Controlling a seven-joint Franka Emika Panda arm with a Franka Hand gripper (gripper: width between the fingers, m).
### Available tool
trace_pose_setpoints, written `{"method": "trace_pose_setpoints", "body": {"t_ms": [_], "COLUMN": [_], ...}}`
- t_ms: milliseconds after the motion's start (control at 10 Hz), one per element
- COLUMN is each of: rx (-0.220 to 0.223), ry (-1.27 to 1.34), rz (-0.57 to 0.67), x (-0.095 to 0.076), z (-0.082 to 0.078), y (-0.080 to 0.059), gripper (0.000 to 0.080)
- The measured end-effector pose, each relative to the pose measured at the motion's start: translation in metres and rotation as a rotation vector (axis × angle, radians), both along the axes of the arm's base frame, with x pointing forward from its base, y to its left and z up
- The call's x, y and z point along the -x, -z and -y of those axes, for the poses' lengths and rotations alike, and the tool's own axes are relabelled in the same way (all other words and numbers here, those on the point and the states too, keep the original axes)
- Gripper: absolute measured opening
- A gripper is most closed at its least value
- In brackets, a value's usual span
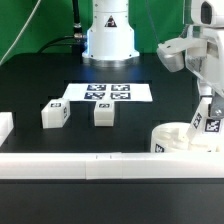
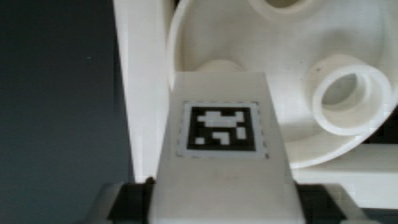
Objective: Assemble stool
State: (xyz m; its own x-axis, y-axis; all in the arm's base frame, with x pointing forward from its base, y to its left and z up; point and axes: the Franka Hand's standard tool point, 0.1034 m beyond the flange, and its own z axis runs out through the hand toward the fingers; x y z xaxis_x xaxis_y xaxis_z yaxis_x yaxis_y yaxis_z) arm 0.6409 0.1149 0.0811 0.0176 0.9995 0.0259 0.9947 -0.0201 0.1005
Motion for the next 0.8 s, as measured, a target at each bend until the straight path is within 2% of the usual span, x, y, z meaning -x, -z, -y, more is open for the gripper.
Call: {"method": "trace_pose_setpoints", "body": {"t_ms": [400, 800], "rx": [-0.012, -0.094], "ry": [0.096, 0.536], "rz": [-0.005, 0.02], "x": [0.0006, -0.0004], "z": [-0.0006, -0.0029], "y": [0.0004, 0.0035], "gripper": [0.0344, 0.0343]}}
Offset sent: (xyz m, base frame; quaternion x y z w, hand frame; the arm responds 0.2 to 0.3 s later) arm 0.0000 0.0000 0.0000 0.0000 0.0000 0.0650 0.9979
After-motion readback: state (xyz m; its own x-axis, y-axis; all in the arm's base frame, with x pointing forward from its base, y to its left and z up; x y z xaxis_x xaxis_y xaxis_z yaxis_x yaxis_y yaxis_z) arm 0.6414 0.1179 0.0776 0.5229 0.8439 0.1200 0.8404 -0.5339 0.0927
